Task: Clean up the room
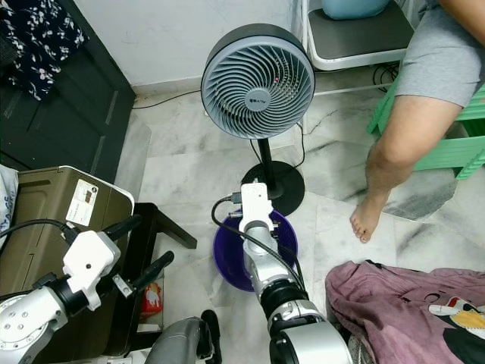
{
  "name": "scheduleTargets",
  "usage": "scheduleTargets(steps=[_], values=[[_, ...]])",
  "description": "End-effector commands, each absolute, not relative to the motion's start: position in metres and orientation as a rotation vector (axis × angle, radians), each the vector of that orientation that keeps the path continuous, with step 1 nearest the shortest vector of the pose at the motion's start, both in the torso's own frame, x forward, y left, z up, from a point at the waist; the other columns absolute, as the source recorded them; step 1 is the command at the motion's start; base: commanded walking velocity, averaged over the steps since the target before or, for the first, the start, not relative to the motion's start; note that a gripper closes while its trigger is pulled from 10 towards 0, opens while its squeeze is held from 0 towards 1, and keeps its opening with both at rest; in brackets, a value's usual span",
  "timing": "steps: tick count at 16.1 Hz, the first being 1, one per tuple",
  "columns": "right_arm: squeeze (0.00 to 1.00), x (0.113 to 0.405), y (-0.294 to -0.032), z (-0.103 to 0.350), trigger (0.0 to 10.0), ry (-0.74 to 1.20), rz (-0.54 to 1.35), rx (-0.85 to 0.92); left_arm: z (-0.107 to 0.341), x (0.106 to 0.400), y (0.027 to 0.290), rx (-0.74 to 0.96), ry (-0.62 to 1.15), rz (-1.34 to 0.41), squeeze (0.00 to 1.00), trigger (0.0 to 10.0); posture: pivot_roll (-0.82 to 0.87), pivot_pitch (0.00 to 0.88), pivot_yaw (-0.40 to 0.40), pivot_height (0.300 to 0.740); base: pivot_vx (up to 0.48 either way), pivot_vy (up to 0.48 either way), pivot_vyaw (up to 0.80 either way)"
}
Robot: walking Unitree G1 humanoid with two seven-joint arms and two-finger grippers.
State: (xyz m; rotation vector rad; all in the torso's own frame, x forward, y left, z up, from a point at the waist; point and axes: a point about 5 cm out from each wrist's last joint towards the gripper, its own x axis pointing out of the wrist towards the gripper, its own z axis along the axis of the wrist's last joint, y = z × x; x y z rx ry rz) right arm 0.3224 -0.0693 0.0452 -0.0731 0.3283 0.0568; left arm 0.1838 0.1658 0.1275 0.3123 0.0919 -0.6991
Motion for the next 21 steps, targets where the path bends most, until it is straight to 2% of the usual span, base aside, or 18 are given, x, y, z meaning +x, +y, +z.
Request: scheduleTargets(steps=[1,5,8,11,12,13,17,19,21], values=[[1.0,0.319,-0.061,0.043,10.0,0.334,0.073,-0.05,0.131,0.182,0.171,0.334,0.099,-0.682,0.0,10.0,0.14,0.261,0.206,0.74,0.0,0.0,0.0],[1.0,0.319,-0.056,0.045,10.0,0.321,0.097,-0.037,0.132,0.187,0.169,0.325,0.091,-0.673,0.0,10.0,0.13,0.258,0.2,0.74,0.0,0.0,0.0],[1.0,0.324,-0.05,0.057,10.0,0.247,0.205,-0.061,0.131,0.195,0.16,0.307,0.056,-0.662,0.0,10.0,0.1,0.228,0.171,0.74,0.0,0.0,0.0],[1.0,0.329,-0.039,0.081,10.0,0.147,0.383,-0.102,0.132,0.213,0.149,0.288,-0.001,-0.631,0.0,10.0,0.04,0.162,0.126,0.74,0.0,0.0,0.0],[0.04,0.328,-0.039,0.084,10.0,0.135,0.416,-0.111,0.131,0.217,0.147,0.277,-0.013,-0.624,0.0,10.0,0.03,0.146,0.117,0.74,0.0,0.0,0.0],[0.0,0.327,-0.041,0.091,10.0,0.107,0.442,-0.074,0.131,0.222,0.141,0.269,-0.034,-0.614,0.0,10.0,0.01,0.123,0.104,0.74,0.0,0.0,0.0],[0.0,0.315,-0.066,0.096,10.0,0.065,0.423,-0.041,0.131,0.243,0.135,0.26,-0.098,-0.54,0.0,10.0,-0.06,0.041,0.062,0.74,0.0,0.0,0.0],[0.0,0.304,-0.087,0.095,10.0,0.079,0.401,-0.019,0.129,0.252,0.134,0.25,-0.118,-0.484,0.0,10.0,-0.08,0.006,0.045,0.74,0.0,0.0,0.0],[0.0,0.284,-0.124,0.098,10.0,0.071,0.346,-0.003,0.129,0.26,0.134,0.224,-0.141,-0.426,0.0,10.0,-0.1,0.0,0.02,0.74,0.0,0.0,0.0]])
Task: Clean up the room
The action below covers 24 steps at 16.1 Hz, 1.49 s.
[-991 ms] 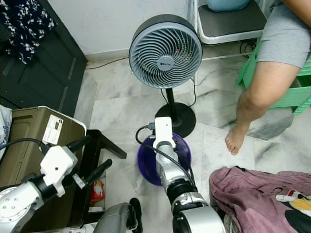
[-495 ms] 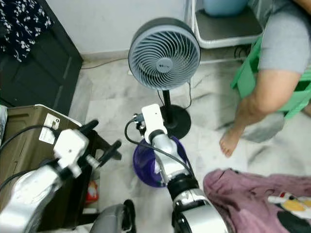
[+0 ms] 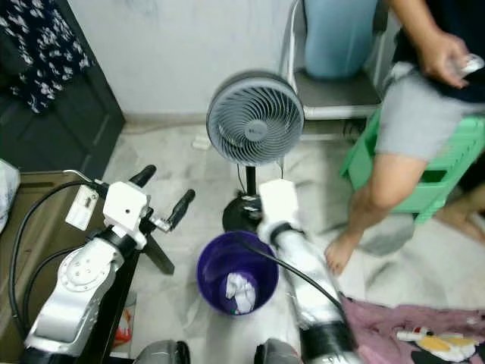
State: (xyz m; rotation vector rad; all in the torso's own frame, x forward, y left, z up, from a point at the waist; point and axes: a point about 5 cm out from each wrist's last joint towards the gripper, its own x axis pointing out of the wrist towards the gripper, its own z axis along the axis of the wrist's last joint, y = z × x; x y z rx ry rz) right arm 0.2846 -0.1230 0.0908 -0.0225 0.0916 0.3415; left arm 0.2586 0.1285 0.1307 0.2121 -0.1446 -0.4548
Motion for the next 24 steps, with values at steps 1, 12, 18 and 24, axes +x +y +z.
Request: scheduleTargets(steps=[1,12,18,24], values=[[0.0,0.28,-0.132,0.1,10.0,0.066,0.336,-0.012,0.128,0.261,0.133,0.216,-0.143,-0.415,0.0,10.0,-0.1,0.0,0.02,0.74,0.0,0.0,0.0],[0.0,0.28,-0.136,0.114,10.0,0.022,0.21,-0.042,0.119,0.267,0.136,0.17,-0.159,-0.286,0.0,10.0,-0.12,0.0,0.051,0.74,0.0,0.0,0.07],[0.0,0.295,-0.126,0.12,10.0,0.001,0.238,-0.047,0.124,0.276,0.131,0.117,-0.183,-0.296,0.0,10.0,-0.12,0.0,0.019,0.74,0.0,0.0,0.8],[0.0,0.297,-0.115,0.124,10.0,-0.018,0.302,-0.066,0.121,0.274,0.132,0.12,-0.176,-0.279,0.0,10.0,-0.13,0.0,0.015,0.74,0.0,0.0,0.8]])
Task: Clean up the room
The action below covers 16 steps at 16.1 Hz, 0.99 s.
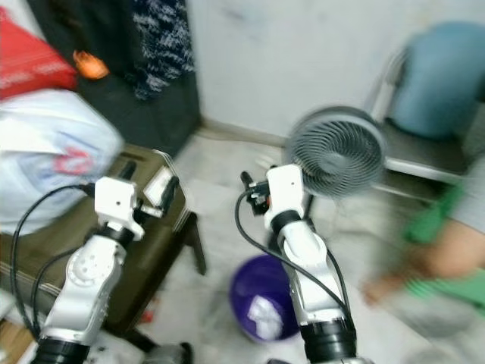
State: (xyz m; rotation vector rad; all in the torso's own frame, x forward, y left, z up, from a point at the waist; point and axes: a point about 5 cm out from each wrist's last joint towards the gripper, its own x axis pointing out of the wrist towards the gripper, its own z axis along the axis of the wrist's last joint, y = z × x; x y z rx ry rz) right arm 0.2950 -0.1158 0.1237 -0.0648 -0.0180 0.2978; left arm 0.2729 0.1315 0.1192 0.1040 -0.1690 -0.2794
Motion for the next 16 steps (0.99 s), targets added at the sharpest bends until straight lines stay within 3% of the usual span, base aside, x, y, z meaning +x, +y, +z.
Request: scheduleTargets(steps=[1,2,3,4,6,7,8,13,16], values=[[0.0,0.297,-0.115,0.125,10.0,-0.02,0.304,-0.064,0.122,0.275,0.132,0.121,-0.178,-0.279,0.0,10.0,-0.13,0.0,0.014,0.74,0.0,0.0,0.8],[0.0,0.298,-0.114,0.125,10.0,-0.021,0.305,-0.063,0.122,0.276,0.132,0.121,-0.179,-0.279,0.0,10.0,-0.13,0.0,0.014,0.74,0.0,0.0,0.8],[0.84,0.298,-0.114,0.125,10.0,-0.025,0.31,-0.054,0.122,0.276,0.132,0.121,-0.18,-0.278,0.0,10.0,-0.13,0.0,0.014,0.74,0.0,0.0,0.8],[1.0,0.298,-0.113,0.125,10.0,-0.028,0.315,-0.041,0.121,0.276,0.132,0.12,-0.179,-0.279,0.0,10.0,-0.13,0.0,0.014,0.74,0.0,0.0,0.8],[1.0,0.299,-0.113,0.125,10.0,-0.029,0.316,-0.044,0.12,0.276,0.131,0.118,-0.179,-0.281,0.0,10.0,-0.13,0.0,0.014,0.74,0.0,0.0,0.8],[0.89,0.299,-0.112,0.125,10.0,-0.033,0.326,-0.063,0.12,0.276,0.131,0.116,-0.177,-0.281,0.0,10.0,-0.13,0.0,0.014,0.74,0.0,0.0,0.8],[0.0,0.298,-0.109,0.125,10.0,-0.041,0.347,-0.079,0.12,0.276,0.131,0.114,-0.176,-0.281,0.0,10.0,-0.13,0.0,0.014,0.74,0.0,0.0,0.8],[0.0,0.298,-0.103,0.126,10.0,-0.051,0.383,-0.078,0.12,0.275,0.137,0.117,-0.178,-0.24,0.0,10.0,-0.13,0.0,0.014,0.74,0.0,0.0,0.8],[0.0,0.298,-0.102,0.125,10.0,-0.054,0.4,-0.064,0.117,0.278,0.156,0.158,-0.148,-0.07,0.0,10.0,-0.13,0.0,0.016,0.74,0.0,0.0,0.8]])
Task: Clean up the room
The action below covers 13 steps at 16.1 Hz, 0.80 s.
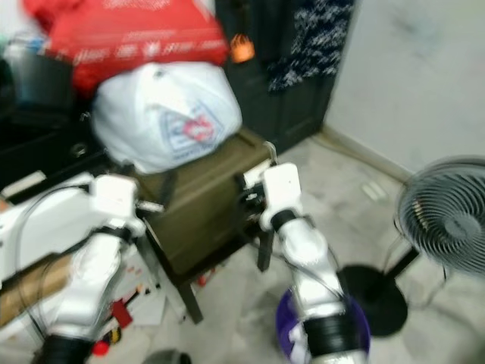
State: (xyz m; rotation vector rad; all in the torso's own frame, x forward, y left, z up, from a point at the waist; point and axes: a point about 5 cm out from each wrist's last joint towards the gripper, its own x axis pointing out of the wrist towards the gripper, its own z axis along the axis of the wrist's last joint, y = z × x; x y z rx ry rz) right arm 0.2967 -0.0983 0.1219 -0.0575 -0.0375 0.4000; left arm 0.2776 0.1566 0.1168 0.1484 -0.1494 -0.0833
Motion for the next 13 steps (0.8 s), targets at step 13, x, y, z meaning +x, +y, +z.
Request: scheduleTargets(steps=[13], values=[[0.0,0.303,-0.1,0.126,10.0,-0.062,0.412,-0.042,0.115,0.275,0.17,0.08,-0.114,-0.055,0.0,10.0,-0.11,0.0,0.02,0.74,0.0,0.0,0.8]])
